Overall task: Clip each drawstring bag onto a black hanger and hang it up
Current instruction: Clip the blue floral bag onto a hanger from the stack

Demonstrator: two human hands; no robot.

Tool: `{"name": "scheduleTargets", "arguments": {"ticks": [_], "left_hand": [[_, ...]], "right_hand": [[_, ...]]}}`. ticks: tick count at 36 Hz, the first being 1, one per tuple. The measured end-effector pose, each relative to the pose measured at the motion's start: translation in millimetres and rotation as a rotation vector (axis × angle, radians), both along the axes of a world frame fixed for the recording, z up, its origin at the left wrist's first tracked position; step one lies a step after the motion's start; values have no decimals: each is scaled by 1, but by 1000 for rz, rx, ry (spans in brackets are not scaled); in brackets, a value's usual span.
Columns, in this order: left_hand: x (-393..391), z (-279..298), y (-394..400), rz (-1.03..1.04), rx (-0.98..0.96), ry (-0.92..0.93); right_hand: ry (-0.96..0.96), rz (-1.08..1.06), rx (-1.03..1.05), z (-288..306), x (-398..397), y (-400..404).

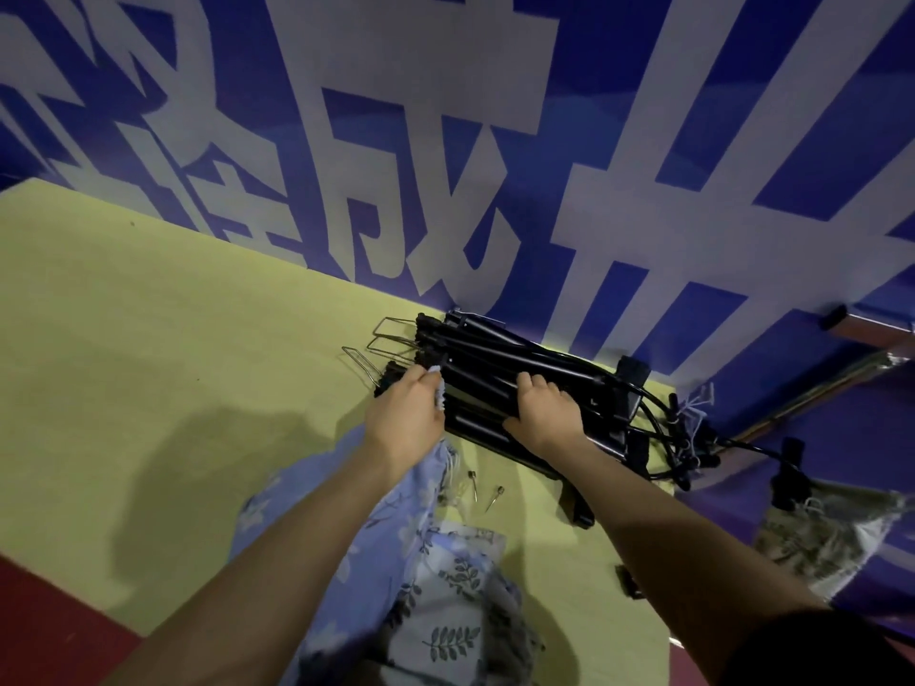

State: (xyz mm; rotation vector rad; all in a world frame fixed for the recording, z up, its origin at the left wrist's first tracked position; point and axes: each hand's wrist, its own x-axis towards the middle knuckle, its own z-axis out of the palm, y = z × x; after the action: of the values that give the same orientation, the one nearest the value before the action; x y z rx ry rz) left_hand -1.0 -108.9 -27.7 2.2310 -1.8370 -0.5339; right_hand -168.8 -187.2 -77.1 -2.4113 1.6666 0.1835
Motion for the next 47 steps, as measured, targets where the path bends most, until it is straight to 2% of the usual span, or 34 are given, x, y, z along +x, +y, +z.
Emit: {"name": "scheduleTargets", "arguments": {"ticks": [5, 11, 17, 21, 30, 35, 40, 47], "left_hand": [[5, 5, 12, -5, -30, -19], [11, 13, 31, -7, -72, 1], [12, 30, 38, 20, -116, 42], [7, 33, 41, -10, -123, 182], [16, 46, 57, -4, -42, 452], [26, 57, 69, 92, -42, 516], [45, 57, 80, 148, -64, 724], [59, 56, 90, 279, -153, 821]], "right_hand": [[-94, -20, -26, 22, -10, 8], [-314, -133, 3, 44, -20, 23], [-312, -56, -8, 68, -27, 34], [-307, 26, -39, 80, -31, 44], [-427, 52, -125, 98, -20, 70], [-396, 96, -98, 93, -4, 90], [-433, 107, -95, 87, 12, 106], [-410, 135, -87, 89, 29, 115]]}}
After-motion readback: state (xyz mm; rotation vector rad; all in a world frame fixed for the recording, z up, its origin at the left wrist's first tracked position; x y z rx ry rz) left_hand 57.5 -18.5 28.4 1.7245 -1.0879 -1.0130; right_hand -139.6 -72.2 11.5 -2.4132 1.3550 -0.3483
